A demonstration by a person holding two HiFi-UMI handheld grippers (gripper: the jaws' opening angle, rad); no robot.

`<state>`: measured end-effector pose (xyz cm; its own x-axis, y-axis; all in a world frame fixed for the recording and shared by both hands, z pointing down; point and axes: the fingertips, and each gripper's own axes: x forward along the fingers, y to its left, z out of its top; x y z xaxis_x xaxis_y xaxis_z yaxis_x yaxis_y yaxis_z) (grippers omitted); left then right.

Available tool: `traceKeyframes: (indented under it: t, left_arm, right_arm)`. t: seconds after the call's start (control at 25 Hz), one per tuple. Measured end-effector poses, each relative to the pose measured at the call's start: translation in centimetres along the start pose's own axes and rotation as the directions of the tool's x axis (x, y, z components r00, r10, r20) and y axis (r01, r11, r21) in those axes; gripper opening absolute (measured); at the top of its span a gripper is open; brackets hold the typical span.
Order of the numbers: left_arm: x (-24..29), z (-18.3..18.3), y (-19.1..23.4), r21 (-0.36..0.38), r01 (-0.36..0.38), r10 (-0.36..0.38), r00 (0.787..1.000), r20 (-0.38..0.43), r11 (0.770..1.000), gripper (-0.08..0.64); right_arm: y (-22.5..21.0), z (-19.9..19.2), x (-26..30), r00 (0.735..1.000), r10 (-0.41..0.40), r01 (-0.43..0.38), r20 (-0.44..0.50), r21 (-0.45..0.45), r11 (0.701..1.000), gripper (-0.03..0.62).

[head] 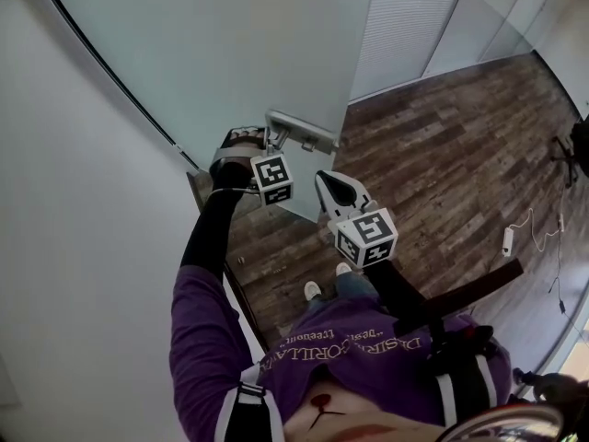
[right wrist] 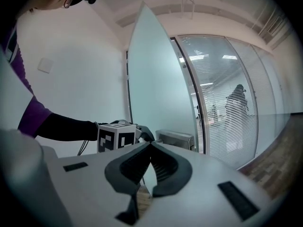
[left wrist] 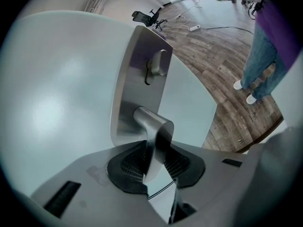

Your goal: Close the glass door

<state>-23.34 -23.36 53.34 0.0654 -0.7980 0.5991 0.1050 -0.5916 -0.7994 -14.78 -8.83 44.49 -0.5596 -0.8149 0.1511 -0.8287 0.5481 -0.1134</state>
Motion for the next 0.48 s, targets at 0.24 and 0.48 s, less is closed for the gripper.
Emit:
traceKeyframes:
  t: [0.24, 0.48]
  left_arm:
    - [0.9, 1.0, 0.9, -0.002, 0.017, -0.017, 1.000, -0.013, 1.000, 0.083]
    - [2.5, 2.1, 2.4, -0.009, 0.054, -0.054, 0.998, -0.043, 0.999, 0.080]
  right_arm:
    - [-2.2, 0.8, -0.8, 1.000, -0.017, 0.017, 0.016, 0.007, 1.000, -0.011]
    - [-5.7, 2.3, -0.5, 0.999, -0.020, 0.020, 0.037, 0.020, 1.000, -0.011]
